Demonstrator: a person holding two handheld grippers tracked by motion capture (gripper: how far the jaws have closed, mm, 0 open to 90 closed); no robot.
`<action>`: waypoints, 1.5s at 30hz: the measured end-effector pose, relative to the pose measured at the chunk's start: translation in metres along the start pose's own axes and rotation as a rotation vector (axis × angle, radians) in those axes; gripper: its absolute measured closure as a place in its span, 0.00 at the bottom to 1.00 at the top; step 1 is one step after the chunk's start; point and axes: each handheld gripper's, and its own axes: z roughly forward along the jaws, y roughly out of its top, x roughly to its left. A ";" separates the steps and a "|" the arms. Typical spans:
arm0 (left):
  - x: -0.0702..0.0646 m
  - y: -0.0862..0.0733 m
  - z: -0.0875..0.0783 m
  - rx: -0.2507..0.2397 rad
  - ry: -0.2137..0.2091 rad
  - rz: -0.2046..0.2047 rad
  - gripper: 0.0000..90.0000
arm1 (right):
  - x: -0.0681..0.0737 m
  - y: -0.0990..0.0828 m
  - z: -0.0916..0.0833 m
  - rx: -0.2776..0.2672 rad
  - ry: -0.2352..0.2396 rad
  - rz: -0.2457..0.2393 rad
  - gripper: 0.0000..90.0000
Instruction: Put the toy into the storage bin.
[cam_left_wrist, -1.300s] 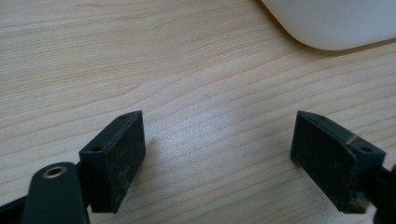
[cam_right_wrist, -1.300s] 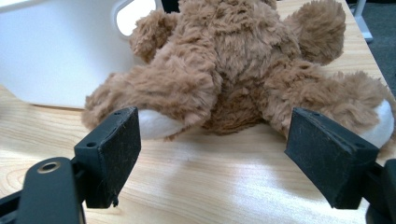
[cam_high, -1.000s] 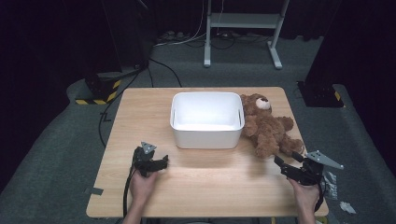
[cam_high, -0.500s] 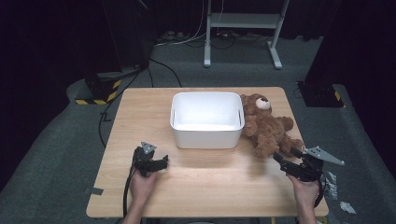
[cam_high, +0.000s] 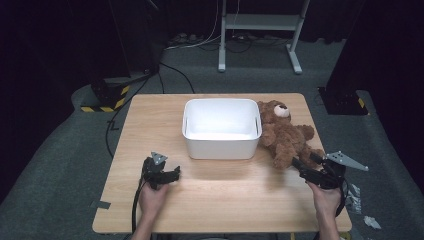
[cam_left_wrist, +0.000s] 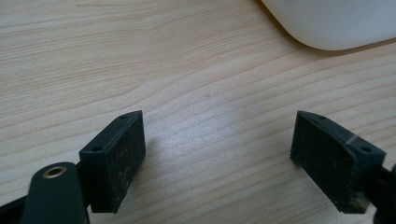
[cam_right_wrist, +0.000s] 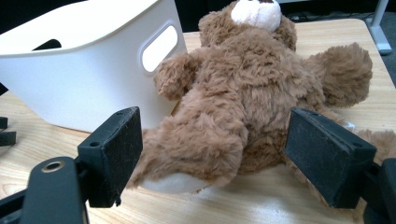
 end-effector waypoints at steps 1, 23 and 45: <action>0.000 0.000 0.000 0.000 0.000 0.000 0.20 | 0.000 0.001 0.000 0.000 0.002 0.000 0.21; 0.000 0.000 0.000 0.004 -0.001 0.005 0.20 | 0.003 0.017 0.007 0.003 0.025 -0.014 0.23; 0.000 0.000 0.000 0.004 -0.001 0.004 0.20 | 0.008 0.031 0.018 0.003 0.018 0.000 0.26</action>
